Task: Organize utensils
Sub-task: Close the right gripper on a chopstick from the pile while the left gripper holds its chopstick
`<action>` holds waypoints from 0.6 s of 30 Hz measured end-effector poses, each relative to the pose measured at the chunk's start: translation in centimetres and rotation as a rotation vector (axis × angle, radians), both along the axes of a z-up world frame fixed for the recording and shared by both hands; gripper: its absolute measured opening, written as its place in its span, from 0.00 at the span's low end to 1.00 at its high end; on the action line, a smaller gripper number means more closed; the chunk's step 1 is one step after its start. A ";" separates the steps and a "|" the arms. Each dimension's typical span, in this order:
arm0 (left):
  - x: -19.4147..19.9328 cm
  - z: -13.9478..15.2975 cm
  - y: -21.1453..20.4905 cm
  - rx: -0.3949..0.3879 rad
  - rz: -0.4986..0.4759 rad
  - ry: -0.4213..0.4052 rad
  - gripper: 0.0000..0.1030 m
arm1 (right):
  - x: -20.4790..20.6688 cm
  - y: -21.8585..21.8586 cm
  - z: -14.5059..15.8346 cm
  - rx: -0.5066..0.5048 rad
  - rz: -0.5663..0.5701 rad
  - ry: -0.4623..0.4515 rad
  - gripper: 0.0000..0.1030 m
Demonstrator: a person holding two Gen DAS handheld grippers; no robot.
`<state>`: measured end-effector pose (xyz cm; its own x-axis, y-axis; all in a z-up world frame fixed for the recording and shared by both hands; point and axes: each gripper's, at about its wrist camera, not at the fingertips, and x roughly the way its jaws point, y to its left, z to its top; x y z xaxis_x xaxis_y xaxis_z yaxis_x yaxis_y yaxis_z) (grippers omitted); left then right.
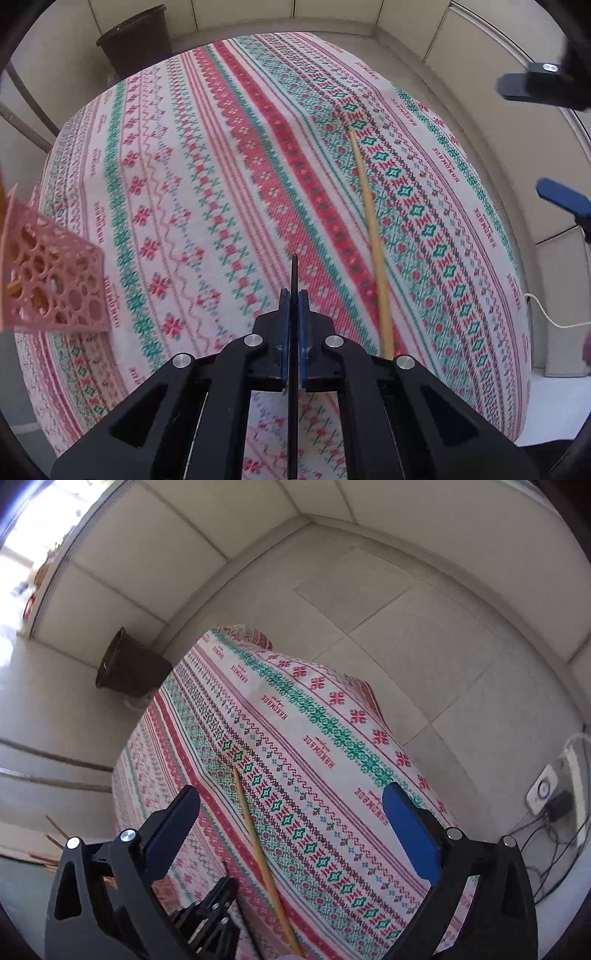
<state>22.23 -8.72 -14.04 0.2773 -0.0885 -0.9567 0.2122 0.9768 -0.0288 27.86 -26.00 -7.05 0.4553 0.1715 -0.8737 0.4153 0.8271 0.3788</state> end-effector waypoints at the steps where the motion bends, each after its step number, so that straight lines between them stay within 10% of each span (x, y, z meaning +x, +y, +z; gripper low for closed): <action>1: -0.8 0.6 0.8 -0.009 0.006 -0.009 0.03 | 0.6 1.1 -0.1 -0.042 0.032 -0.007 0.93; 18: -7.6 10.0 8.0 -0.153 0.035 -0.232 0.03 | 4.8 10.9 -7.1 -0.372 0.284 0.037 0.58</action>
<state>14.58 -0.75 -4.09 0.4926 -0.2139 -0.8436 0.1968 0.9716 -0.1314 32.71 -15.08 -14.13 0.4031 -0.0426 -0.9141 0.1604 0.9867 0.0247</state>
